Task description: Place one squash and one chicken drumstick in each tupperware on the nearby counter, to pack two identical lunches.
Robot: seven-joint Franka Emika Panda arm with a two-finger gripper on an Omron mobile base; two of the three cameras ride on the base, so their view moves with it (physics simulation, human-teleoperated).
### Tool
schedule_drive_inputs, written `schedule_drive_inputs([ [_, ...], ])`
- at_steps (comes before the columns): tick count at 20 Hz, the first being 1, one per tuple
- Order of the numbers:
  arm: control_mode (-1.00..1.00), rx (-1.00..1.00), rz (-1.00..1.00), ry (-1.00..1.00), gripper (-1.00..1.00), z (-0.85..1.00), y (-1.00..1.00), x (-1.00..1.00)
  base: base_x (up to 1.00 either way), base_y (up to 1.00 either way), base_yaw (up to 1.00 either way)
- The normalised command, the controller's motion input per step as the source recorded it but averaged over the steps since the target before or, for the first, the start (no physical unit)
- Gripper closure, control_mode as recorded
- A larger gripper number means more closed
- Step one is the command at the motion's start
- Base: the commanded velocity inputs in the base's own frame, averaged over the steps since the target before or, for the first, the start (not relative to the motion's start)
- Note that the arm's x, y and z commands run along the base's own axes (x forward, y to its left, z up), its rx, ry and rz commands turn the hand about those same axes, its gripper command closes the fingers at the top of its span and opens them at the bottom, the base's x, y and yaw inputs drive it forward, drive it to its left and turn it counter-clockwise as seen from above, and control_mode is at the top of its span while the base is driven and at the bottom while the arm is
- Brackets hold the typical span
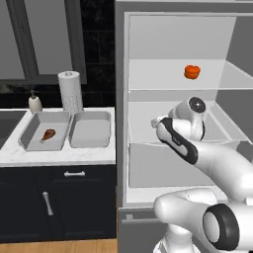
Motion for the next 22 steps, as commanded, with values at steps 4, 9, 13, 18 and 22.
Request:
schedule_drive_inputs([
  [4, -1.00, 0.00, 0.00, 0.13, -1.00, -0.20, -0.29, 0.03, 0.00, 0.00, 0.00],
  [9, -1.00, 0.00, -0.01, 0.15, -1.00, -0.14, -0.29, 0.16, 0.00, 0.00, 0.00],
  [13, -1.00, 0.00, 0.00, 0.00, -1.00, -0.16, -0.08, 0.30, 0.00, 0.00, 0.00],
  [18, -1.00, 0.00, 0.00, 0.00, -1.00, -0.30, 0.00, 0.37, 0.00, 0.00, 0.00],
  [22, -1.00, 0.00, 0.00, 0.00, -1.00, -0.24, -0.01, 0.39, 0.00, 0.00, 0.00],
])
